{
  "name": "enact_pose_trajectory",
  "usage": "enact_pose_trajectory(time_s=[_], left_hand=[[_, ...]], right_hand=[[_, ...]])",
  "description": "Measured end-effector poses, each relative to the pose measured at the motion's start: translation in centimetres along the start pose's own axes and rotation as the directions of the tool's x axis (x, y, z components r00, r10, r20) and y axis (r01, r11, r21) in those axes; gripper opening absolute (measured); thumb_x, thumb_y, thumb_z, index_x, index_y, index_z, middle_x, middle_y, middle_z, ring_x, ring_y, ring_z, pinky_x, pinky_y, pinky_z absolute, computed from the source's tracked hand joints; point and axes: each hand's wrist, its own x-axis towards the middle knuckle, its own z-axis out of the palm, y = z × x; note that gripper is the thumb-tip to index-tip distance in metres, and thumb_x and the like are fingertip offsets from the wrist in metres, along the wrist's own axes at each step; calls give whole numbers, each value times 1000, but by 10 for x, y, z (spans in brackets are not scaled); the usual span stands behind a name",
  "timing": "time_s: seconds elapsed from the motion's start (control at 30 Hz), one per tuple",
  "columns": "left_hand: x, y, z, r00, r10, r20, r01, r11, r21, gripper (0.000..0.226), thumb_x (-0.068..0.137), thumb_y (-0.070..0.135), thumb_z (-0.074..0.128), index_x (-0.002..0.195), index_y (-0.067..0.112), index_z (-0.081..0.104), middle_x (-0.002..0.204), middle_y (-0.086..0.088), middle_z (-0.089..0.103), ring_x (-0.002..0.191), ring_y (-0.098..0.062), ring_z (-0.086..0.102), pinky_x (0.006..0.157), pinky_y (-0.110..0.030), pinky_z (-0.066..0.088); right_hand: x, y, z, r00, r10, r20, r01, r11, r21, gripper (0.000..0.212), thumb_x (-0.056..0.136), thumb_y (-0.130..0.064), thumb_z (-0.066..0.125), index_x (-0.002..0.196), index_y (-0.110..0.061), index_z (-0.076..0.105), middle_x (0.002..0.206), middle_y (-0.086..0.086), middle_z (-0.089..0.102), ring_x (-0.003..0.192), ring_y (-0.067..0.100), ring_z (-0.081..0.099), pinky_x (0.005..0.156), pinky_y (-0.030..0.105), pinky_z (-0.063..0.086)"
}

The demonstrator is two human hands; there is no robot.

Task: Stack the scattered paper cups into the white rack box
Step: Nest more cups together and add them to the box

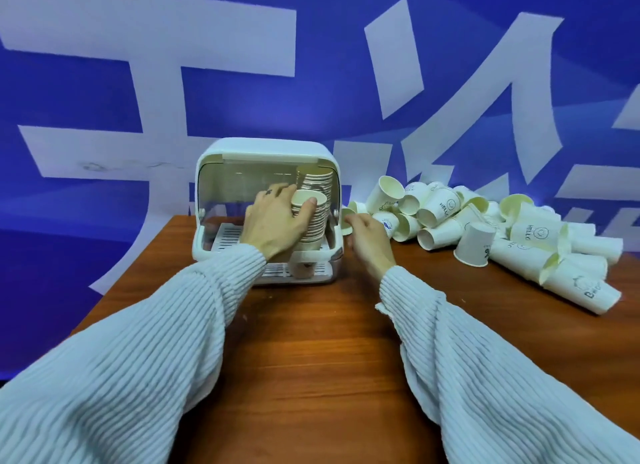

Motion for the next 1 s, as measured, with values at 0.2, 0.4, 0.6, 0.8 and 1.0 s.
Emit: enact_pose_trajectory(time_s=[0.2, 0.4, 0.6, 0.8, 1.0], left_hand=[[-33, 42, 27, 845, 355, -399, -388, 922, 0, 40, 90, 32, 61, 124, 12, 64, 130, -7, 59, 125, -28, 49, 106, -44, 41], [-53, 92, 112, 929, 369, -16, -362, 902, -235, 40, 91, 36, 55, 124, 16, 62, 127, -3, 58, 120, -24, 53, 100, -45, 46], [-24, 130, 177, 974, 43, 223, 11, 972, -235, 62, 93, 41, 59, 148, 19, 41, 151, -8, 35, 141, -30, 30, 108, -49, 40], [9, 131, 216, 987, 163, 8, -158, 941, 299, 76, 86, 42, 62, 152, 15, 35, 159, -15, 33, 150, -36, 20, 112, -48, 31], [25, 117, 229, 999, 41, 25, -46, 963, 266, 54, 92, 40, 61, 138, 16, 46, 152, -18, 42, 147, -38, 28, 115, -46, 31]], right_hand=[[1, 30, -44, 994, 11, -112, -24, 994, -111, 21, 96, -30, 56, 112, -30, 70, 104, -5, 73, 100, 19, 66, 93, 37, 52], [-2, 67, -90, 971, -32, -236, -12, 983, -183, 22, 95, -18, 56, 112, -27, 68, 83, -12, 63, 99, 24, 65, 89, 36, 47], [21, 94, -145, 842, -174, -511, -3, 945, -326, 40, 95, -21, 53, 135, -25, 60, 136, 0, 57, 120, 26, 60, 98, 40, 47], [54, 120, -175, 828, -292, -479, -143, 716, -684, 59, 93, -31, 56, 151, -28, 50, 168, 5, 29, 150, 33, 28, 119, 49, 24], [57, 127, -175, 892, -206, -402, -178, 658, -732, 62, 91, -32, 59, 151, -27, 46, 169, 16, 24, 159, 38, 7, 128, 48, 11]])
